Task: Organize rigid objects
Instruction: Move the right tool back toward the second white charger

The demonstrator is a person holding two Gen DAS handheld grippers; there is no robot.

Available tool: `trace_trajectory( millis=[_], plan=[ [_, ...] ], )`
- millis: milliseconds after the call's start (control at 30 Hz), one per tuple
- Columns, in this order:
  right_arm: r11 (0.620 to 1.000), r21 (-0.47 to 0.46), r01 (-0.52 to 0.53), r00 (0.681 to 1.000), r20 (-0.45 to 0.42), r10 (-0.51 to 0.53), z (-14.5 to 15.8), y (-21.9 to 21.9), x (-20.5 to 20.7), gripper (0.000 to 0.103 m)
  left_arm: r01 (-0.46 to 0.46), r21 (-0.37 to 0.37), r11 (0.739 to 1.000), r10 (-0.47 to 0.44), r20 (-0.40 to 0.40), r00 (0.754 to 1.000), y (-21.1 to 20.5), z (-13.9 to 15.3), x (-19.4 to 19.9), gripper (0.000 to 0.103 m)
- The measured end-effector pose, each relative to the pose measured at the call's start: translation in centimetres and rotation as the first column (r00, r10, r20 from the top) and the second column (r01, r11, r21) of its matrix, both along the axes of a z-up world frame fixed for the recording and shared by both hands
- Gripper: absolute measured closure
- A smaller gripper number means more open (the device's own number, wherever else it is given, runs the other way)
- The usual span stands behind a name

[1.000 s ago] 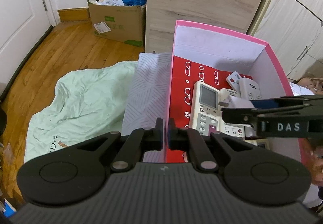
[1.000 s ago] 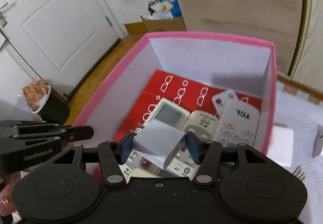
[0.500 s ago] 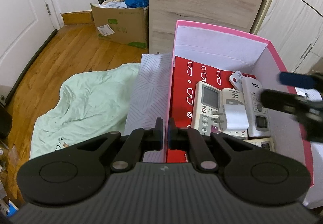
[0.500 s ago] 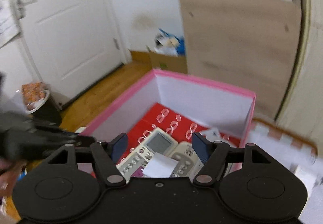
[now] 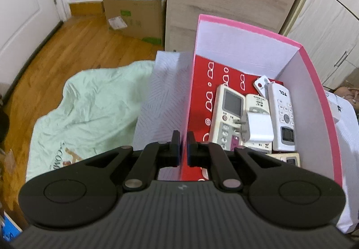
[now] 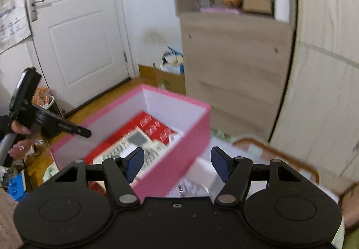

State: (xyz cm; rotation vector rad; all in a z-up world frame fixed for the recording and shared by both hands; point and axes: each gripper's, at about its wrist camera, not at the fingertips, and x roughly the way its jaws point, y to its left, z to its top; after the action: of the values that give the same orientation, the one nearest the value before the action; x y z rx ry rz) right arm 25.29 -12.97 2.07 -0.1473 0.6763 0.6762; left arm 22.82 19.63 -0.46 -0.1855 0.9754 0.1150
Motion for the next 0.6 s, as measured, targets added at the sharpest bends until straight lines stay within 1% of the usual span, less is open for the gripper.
trace_trajectory(
  millis=[33, 67, 133, 233, 333, 400, 500, 533, 567, 600],
  plan=[
    [1.000, -0.004, -0.003, 1.000, -0.015, 0.003, -0.7, -0.2, 0.2, 0.036, 0.004, 0.007, 1.000, -0.004, -0.003, 1.000, -0.1, 0.0, 0.0, 0.098],
    [1.000, -0.013, -0.012, 1.000, -0.028, 0.011, -1.4, -0.4, 0.4, 0.042, 0.004, 0.008, 1.000, -0.004, -0.004, 1.000, -0.1, 0.0, 0.0, 0.098],
    [0.999, -0.040, -0.023, 0.999, -0.036, 0.022, -3.2, -0.3, 0.5, 0.050, 0.004, 0.002, 1.000, -0.004, -0.003, 1.000, -0.2, 0.0, 0.0, 0.098],
    [0.997, -0.079, -0.012, 1.000, -0.023, 0.011, -6.4, -0.5, 0.7, 0.050, 0.001, -0.014, 1.000, -0.001, -0.001, 1.000, 0.1, 0.0, -0.2, 0.098],
    [0.991, -0.130, -0.025, 1.000, -0.013, 0.024, -9.0, -0.6, 0.9, 0.050, 0.004, -0.012, 1.000, -0.004, 0.001, 1.000, 0.2, 0.1, -0.3, 0.098],
    [0.992, -0.126, -0.029, 1.000, -0.014, 0.027, -10.2, -0.8, 0.9, 0.050, 0.006, -0.008, 1.000, -0.006, 0.002, 1.000, 0.2, 0.1, -0.3, 0.098],
    [0.993, -0.109, -0.048, 0.999, -0.028, 0.045, -11.0, -0.7, 1.3, 0.050, 0.006, 0.004, 1.000, -0.006, 0.002, 1.000, 0.1, 0.1, -0.1, 0.098],
    [0.992, -0.111, -0.060, 0.998, -0.028, 0.057, -11.3, -0.5, 1.3, 0.053, 0.009, 0.012, 1.000, -0.009, 0.003, 1.000, -0.1, 0.0, -0.1, 0.098],
    [0.989, -0.124, -0.077, 0.997, -0.032, 0.073, -11.5, -0.1, 1.3, 0.065, 0.011, 0.018, 1.000, -0.011, 0.004, 1.000, -0.2, 0.0, -0.1, 0.098],
    [0.982, -0.156, -0.103, 0.994, -0.051, 0.096, -11.8, 0.4, 1.2, 0.076, 0.014, 0.023, 1.000, -0.014, 0.004, 1.000, -0.2, 0.0, -0.1, 0.098]
  ],
)
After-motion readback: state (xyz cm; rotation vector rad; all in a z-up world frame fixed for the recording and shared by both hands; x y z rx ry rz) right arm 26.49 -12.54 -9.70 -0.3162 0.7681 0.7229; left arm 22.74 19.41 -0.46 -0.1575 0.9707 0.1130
